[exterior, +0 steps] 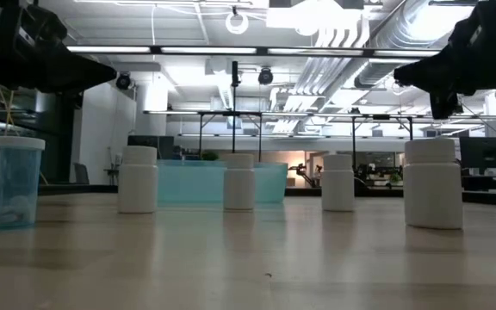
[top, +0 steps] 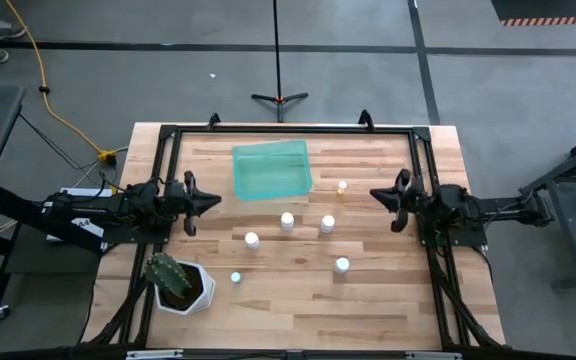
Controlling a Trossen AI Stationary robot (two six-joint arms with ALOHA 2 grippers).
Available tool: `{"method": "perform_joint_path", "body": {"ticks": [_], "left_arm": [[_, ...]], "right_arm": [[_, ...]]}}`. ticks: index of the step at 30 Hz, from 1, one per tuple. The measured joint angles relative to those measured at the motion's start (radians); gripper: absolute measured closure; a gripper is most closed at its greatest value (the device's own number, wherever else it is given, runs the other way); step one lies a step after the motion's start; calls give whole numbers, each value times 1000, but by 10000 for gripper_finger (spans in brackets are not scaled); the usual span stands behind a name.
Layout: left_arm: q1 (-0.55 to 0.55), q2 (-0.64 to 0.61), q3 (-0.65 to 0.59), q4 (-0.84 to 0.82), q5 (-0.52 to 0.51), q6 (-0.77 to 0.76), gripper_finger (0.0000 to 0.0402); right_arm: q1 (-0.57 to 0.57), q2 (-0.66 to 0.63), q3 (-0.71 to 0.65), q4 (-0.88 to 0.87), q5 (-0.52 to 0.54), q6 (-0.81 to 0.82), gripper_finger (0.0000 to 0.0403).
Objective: Pick and place pill bottles into a basket
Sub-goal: Put the yellow pill bottle into the green bin
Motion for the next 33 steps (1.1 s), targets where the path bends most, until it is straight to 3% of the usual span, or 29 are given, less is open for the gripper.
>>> {"method": "perform_joint_path", "body": {"ticks": [4, 12, 16, 19, 24, 33], "left_arm": [[0, 0, 0, 0, 2, -27, 337], [0, 0, 0, -1, 1, -30, 337], [0, 0, 0, -1, -4, -30, 337], [0, 0, 0, -1, -8, -29, 337], [0, 0, 0, -1, -13, -25, 337], [0, 0, 0, 0, -16, -23, 337]], "right_arm": [[0, 0, 0, 2, -24, 161, 396], [0, 0, 0, 10, -31, 256, 396], [-7, 4, 0, 36, 134, 283, 396], [-6, 15, 3, 112, 161, 253, 391], [-6, 85, 110, 214, 191, 124, 344], [-6, 363, 430, -223, 304, 70, 228]]}}
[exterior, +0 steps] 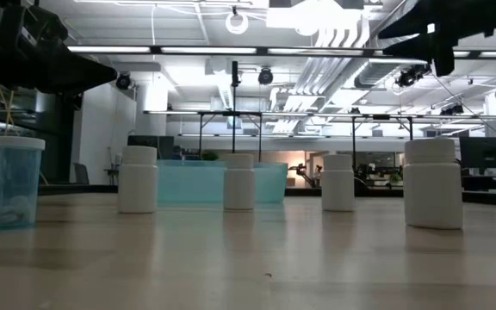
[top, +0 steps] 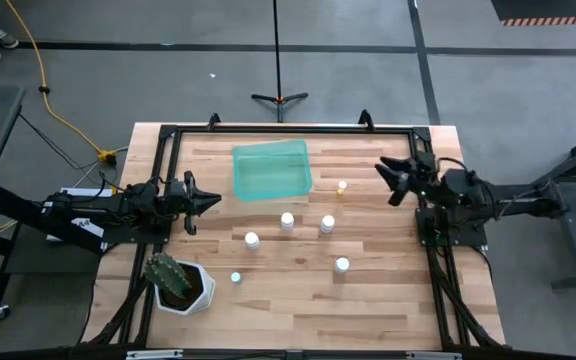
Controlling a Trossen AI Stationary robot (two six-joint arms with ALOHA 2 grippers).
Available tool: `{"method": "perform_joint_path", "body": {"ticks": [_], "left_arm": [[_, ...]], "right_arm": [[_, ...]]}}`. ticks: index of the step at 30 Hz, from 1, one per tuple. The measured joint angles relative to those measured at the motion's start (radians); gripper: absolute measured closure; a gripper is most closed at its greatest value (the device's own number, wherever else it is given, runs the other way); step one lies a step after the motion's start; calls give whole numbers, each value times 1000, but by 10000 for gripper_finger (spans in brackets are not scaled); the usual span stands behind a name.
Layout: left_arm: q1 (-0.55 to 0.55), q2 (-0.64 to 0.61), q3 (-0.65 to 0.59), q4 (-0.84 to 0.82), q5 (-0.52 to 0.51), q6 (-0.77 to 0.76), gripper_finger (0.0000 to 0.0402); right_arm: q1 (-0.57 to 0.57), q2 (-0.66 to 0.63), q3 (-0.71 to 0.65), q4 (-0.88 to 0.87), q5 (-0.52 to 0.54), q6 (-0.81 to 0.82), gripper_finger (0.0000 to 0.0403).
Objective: Pick and place pill bottles into a basket
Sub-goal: Put the yellow pill bottle into the green bin
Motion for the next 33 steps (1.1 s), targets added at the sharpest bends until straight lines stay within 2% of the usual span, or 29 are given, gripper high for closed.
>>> {"method": "perform_joint_path", "body": {"ticks": [6, 12, 20, 28, 33], "left_arm": [[0, 0, 0, 0, 0, 0, 337], [0, 0, 0, 0, 0, 0, 337], [0, 0, 0, 0, 0, 0, 337], [0, 0, 0, 0, 0, -1, 337], [0, 0, 0, 0, 0, -1, 337]], "right_arm": [[0, 208, 145, -90, 35, 2, 199], [0, 389, 232, -140, 12, -39, 185], [-46, 544, 244, -176, -65, 29, 182], [-117, 694, 243, -221, -73, 13, 182], [-171, 780, 243, -195, -196, -2, 182]]}}
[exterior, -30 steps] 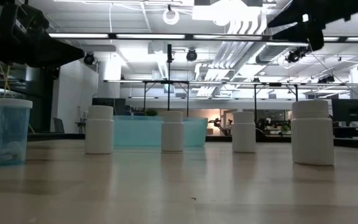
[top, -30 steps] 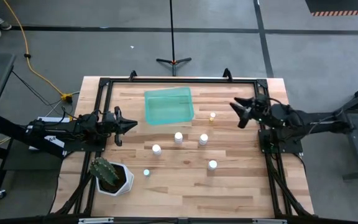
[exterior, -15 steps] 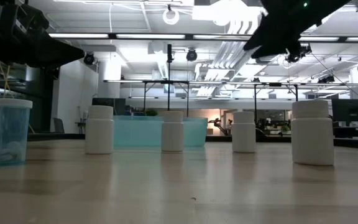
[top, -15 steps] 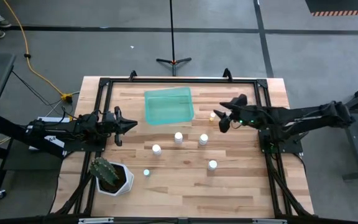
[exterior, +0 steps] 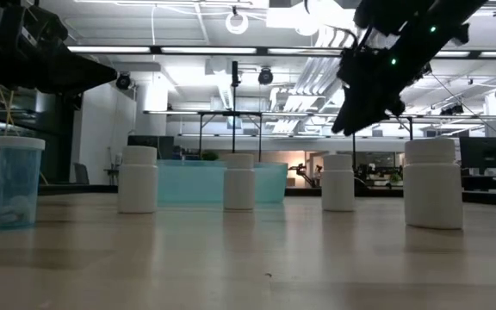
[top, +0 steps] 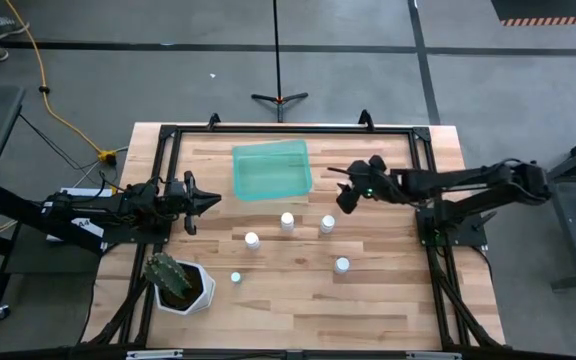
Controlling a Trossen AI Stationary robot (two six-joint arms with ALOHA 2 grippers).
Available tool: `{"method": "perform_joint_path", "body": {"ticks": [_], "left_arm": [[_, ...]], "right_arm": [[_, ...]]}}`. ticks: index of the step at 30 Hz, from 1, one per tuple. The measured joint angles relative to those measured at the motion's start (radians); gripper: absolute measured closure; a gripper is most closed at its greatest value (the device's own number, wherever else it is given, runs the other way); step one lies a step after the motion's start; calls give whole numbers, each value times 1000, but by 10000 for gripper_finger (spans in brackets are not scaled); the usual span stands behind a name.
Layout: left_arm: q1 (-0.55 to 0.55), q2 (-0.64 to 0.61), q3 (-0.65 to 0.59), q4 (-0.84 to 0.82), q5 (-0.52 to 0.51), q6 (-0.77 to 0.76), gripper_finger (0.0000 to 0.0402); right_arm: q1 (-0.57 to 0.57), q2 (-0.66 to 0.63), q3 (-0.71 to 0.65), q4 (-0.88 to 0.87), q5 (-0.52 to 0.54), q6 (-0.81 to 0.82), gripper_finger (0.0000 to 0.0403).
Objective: Pick and place pill bottles into a basket
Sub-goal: Put the yellow pill bottle into the green bin
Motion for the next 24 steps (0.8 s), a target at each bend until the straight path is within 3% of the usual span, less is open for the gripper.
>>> {"method": "perform_joint_path", "body": {"ticks": [14, 24], "left_arm": [[0, 0, 0, 0, 0, 0, 337], [0, 0, 0, 0, 0, 0, 337]], "right_arm": [[-63, 148, 0, 60, -4, 29, 117], [-76, 234, 0, 69, -9, 8, 114]]}}
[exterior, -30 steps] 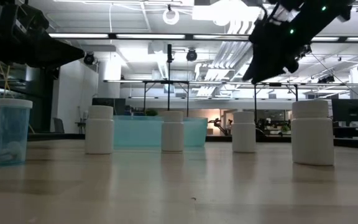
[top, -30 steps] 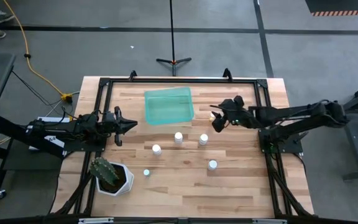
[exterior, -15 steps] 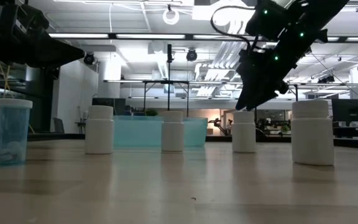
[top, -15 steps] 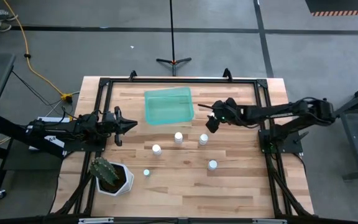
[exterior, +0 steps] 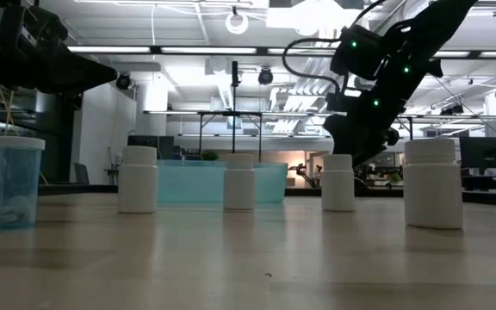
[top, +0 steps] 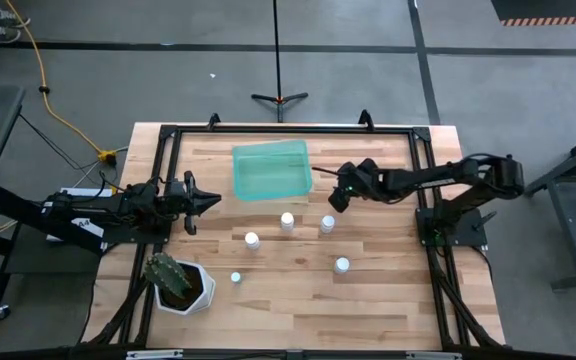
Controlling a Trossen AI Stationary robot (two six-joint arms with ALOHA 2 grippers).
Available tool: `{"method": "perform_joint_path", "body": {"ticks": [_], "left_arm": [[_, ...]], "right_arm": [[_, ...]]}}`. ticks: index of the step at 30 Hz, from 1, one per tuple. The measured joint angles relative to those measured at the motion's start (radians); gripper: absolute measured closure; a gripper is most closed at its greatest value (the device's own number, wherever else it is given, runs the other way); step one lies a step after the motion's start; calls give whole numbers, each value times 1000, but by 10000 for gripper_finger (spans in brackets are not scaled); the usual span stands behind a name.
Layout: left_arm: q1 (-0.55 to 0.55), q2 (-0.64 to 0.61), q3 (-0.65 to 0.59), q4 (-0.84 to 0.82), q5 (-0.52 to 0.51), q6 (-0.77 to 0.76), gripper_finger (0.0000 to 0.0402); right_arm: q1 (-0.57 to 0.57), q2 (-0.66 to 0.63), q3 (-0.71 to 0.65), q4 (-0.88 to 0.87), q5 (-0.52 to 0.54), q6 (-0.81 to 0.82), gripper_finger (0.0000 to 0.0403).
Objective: Pick and place pill bottles into a basket
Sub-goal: Put the yellow pill bottle into the green bin
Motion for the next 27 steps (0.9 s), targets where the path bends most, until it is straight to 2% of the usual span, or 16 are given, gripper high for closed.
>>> {"method": "perform_joint_path", "body": {"ticks": [18, 27], "left_arm": [[0, 0, 0, 0, 0, 0, 337], [0, 0, 0, 0, 0, 0, 337]], "right_arm": [[-5, 6, -11, -44, 18, -3, 116], [-47, 11, -11, -39, -51, 8, 116]]}}
